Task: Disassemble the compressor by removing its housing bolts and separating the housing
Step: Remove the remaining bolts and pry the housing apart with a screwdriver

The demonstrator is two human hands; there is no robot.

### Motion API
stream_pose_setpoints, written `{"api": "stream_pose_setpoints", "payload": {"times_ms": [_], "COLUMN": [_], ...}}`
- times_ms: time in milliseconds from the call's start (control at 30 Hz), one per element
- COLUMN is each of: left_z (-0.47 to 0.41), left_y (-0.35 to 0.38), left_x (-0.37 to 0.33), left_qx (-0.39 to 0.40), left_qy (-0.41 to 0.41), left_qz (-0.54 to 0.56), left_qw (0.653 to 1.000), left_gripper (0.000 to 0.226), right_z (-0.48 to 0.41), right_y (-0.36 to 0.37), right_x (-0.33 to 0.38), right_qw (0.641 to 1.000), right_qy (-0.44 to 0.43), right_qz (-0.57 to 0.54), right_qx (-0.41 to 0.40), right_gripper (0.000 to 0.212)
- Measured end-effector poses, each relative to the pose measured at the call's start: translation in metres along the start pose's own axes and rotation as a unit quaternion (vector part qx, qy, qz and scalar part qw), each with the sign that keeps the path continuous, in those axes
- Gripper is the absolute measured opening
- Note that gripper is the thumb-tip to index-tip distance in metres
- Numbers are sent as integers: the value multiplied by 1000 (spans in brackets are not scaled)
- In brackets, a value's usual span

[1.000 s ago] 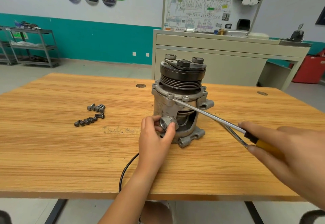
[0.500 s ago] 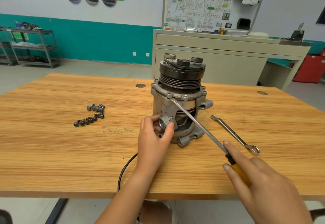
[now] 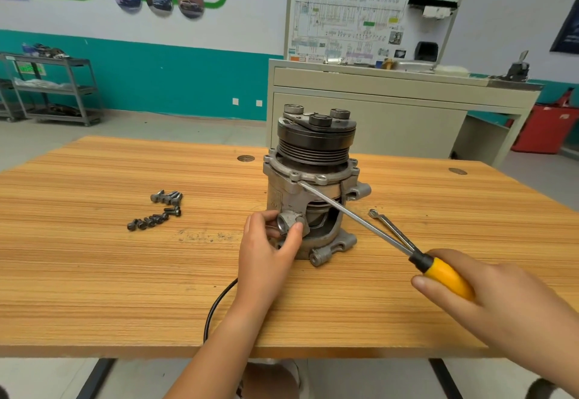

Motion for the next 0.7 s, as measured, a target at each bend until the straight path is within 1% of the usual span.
{"api": "stream_pose_setpoints", "payload": {"times_ms": [100, 200, 267, 333, 400, 467, 533, 700], "left_z": [-1, 0, 0, 0, 0, 0, 1, 2], "left_y": [1, 0, 1, 1, 0, 1, 1, -1], "left_x": [0, -3, -3, -2, -3, -3, -3, -6], "left_qx": [-2, -9, -7, -5, -6, -3, -2, -9], "left_qy": [4, 11, 13, 12, 14, 16, 15, 22], "left_qz": [-3, -8, -8, -10, -12, -12, -7, -12], "left_qw": [1000, 1000, 1000, 1000, 1000, 1000, 1000, 1000], "left_gripper": [30, 31, 31, 31, 31, 31, 31, 29], "right_z": [-1, -3, -5, -2, 5, 14, 18, 29], "right_y": [10, 7, 1, 3, 10, 20, 27, 42], "right_x": [-2, 1, 4, 8, 13, 15, 16, 22], "right_qw": [998, 996, 995, 995, 994, 994, 995, 993], "right_qy": [-6, -6, -7, -10, -9, 8, 23, 27], "right_qz": [14, 8, 35, 52, 75, 81, 74, 87], "right_qx": [68, 88, 89, 87, 76, 72, 70, 75], "right_gripper": [76, 51, 44, 50, 67, 76, 78, 73]}}
Point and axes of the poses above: each hand's wrist, its own z-axis away from the middle knuckle, its own y-axis out of the palm, x = y × z, the point moved 10 cm from there along -z, towards the middle knuckle, and after that the axes turned 4 degrees about y, right-handed, at the moved point
